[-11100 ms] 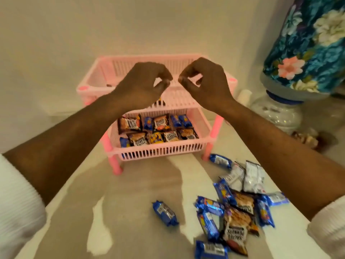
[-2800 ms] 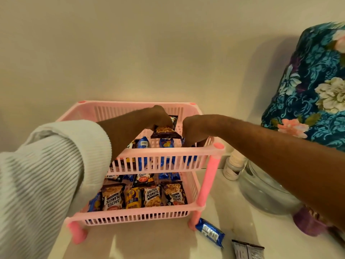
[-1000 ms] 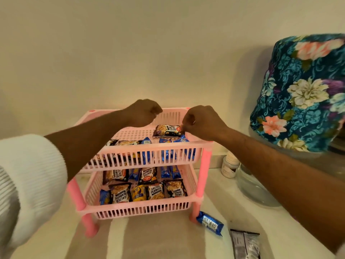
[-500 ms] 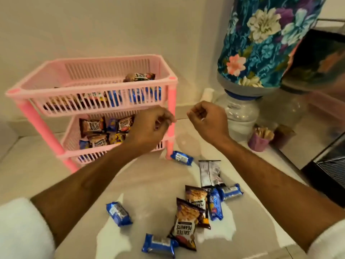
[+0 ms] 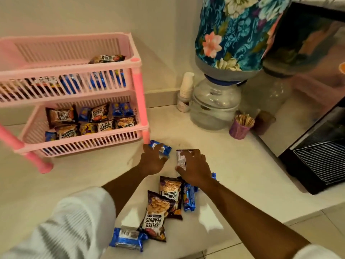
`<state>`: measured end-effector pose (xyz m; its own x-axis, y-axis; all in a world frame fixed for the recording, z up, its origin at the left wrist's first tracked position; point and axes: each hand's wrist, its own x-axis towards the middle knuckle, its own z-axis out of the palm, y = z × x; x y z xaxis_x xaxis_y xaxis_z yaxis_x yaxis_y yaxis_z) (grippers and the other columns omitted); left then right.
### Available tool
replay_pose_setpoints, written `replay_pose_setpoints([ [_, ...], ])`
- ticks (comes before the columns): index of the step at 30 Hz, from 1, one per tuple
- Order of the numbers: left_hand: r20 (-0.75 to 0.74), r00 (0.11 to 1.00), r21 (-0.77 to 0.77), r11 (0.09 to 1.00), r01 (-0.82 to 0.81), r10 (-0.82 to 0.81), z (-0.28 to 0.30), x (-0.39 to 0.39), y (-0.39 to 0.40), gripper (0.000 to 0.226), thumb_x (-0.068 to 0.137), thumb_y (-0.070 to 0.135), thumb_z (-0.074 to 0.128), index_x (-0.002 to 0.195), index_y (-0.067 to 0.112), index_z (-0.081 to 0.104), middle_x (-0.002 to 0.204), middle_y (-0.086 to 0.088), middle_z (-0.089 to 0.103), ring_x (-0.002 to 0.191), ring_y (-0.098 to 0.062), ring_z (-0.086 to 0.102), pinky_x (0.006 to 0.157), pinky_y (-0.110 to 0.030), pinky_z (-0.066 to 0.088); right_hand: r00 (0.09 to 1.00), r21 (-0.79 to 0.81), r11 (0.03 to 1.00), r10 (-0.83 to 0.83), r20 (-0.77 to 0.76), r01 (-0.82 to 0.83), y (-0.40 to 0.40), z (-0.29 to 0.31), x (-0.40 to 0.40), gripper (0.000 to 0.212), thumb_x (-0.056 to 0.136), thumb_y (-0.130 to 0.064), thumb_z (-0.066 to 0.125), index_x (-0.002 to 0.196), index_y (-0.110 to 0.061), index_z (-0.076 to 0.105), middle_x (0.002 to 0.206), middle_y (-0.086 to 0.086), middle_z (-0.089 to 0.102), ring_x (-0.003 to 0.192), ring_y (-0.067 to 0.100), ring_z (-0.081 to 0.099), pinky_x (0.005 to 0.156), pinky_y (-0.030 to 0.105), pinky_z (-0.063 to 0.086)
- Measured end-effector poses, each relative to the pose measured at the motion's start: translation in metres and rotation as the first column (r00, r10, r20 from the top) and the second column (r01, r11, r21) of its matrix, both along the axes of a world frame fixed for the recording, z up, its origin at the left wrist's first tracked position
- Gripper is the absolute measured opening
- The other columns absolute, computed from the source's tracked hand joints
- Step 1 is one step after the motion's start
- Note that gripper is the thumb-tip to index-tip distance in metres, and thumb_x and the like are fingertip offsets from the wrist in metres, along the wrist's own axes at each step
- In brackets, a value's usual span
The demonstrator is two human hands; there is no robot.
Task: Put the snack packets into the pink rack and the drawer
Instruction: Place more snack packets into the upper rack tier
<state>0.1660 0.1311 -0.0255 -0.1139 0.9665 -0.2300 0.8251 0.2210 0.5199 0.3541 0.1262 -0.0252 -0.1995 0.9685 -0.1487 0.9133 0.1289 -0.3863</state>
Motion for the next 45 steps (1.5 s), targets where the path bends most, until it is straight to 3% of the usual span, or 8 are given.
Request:
replay_pose_setpoints([
  [6, -0.090, 0.994, -0.080, 0.994, -0.075, 0.068, -0.006, 0.016, 0.030, 0.067, 0.096, 0.048, 0.048, 0.155, 0.034, 0.020, 0.151, -0.022, 0.022, 0.126, -0.042, 0.046, 0.105, -0.046, 0.043, 0.992, 0.027, 1.000, 0.006, 0.123, -0.010, 0.009, -0.014, -0.007, 0.071, 0.086, -0.066, 0.056, 0.144, -0.032, 0.033, 0.144, 0.015, 0.038, 0.131, 0.035, 0.039, 0.098, 0.046, 0.044],
  [11, -0.144, 0.982, -0.126, 0.982, -0.140, 0.122, -0.004, 0.026, 0.052, 0.053, 0.098, 0.048, 0.044, 0.143, 0.020, 0.036, 0.142, -0.022, 0.037, 0.124, -0.040, 0.046, 0.104, -0.049, 0.044, 0.981, -0.011, 1.000, 0.014, 0.194, -0.013, 0.018, -0.022, -0.011, 0.076, 0.086, -0.066, 0.056, 0.145, -0.025, 0.032, 0.147, 0.019, 0.032, 0.132, 0.037, 0.036, 0.099, 0.046, 0.044],
  [22, 0.016, 0.981, -0.133, 0.973, -0.188, 0.192, -0.013, 0.037, 0.052, 0.046, 0.083, 0.007, 0.059, 0.120, 0.012, 0.033, 0.117, -0.023, 0.044, 0.102, -0.043, 0.056, 0.076, -0.044, 0.056, 0.993, -0.039, 0.999, -0.014, 0.121, 0.019, 0.035, -0.019, -0.005, 0.075, 0.076, -0.043, 0.075, 0.137, -0.020, 0.037, 0.130, 0.015, 0.042, 0.115, 0.034, 0.050, 0.080, 0.036, 0.049],
  [26, 0.159, 0.965, -0.106, 0.975, -0.194, 0.210, -0.008, 0.031, 0.042, 0.054, 0.082, 0.010, 0.065, 0.122, 0.005, 0.030, 0.096, -0.013, 0.052, 0.086, -0.033, 0.062, 0.059, -0.034, 0.048, 0.993, -0.071, 0.996, -0.069, -0.098, 0.063, 0.046, -0.012, 0.007, 0.063, 0.077, -0.029, 0.075, 0.131, -0.020, 0.043, 0.123, 0.011, 0.053, 0.107, 0.033, 0.060, 0.078, 0.033, 0.049],
  [30, 0.409, 0.881, -0.124, 0.971, -0.205, 0.238, 0.007, 0.025, 0.023, 0.042, 0.086, 0.010, 0.064, 0.109, 0.009, 0.028, 0.088, -0.008, 0.048, 0.071, -0.018, 0.055, 0.061, -0.031, 0.049, 0.668, -0.410, 0.892, -0.423, -0.612, 0.189, 0.052, 0.011, 0.017, 0.053, 0.082, -0.016, 0.076, 0.128, -0.022, 0.050, 0.113, 0.009, 0.066, 0.097, 0.029, 0.068, 0.080, 0.043, 0.059],
  [36, 0.674, 0.635, -0.281, 0.926, -0.254, 0.378, 0.068, 0.012, 0.003, 0.030, 0.086, 0.007, 0.057, 0.115, 0.002, 0.053, 0.111, -0.024, 0.067, 0.090, -0.031, 0.067, 0.089, -0.046, 0.055, -0.013, -0.500, 0.836, -0.516, -0.856, -0.225, 0.039, 0.055, 0.004, 0.055, 0.081, 0.016, 0.054, 0.130, -0.010, 0.054, 0.112, 0.022, 0.071, 0.091, 0.034, 0.072, 0.068, 0.042, 0.059],
  [40, 0.889, 0.330, -0.267, 0.945, -0.190, 0.317, 0.103, -0.003, -0.014, 0.030, 0.085, 0.035, 0.066, 0.109, 0.017, 0.067, 0.104, -0.008, 0.076, 0.092, -0.023, 0.071, 0.086, -0.041, 0.055, -0.103, -0.405, 0.859, -0.454, -0.885, -0.313, 0.029, 0.085, -0.017, 0.048, 0.083, 0.010, 0.052, 0.126, -0.009, 0.060, 0.113, 0.021, 0.072, 0.094, 0.030, 0.072, 0.071, 0.037, 0.059],
  [45, 0.915, 0.359, -0.077, 0.955, -0.287, 0.182, 0.138, -0.030, -0.022, 0.061, 0.071, 0.043, 0.080, 0.122, 0.016, 0.060, 0.110, -0.007, 0.075, 0.102, -0.027, 0.072, 0.091, -0.049, 0.056, -0.012, -0.301, 0.915, -0.315, -0.949, -0.267, 0.019, 0.136, -0.056, 0.033, 0.092, 0.002, 0.046, 0.113, -0.008, 0.069, 0.109, 0.015, 0.075, 0.092, 0.025, 0.073, 0.073, 0.033, 0.059],
])
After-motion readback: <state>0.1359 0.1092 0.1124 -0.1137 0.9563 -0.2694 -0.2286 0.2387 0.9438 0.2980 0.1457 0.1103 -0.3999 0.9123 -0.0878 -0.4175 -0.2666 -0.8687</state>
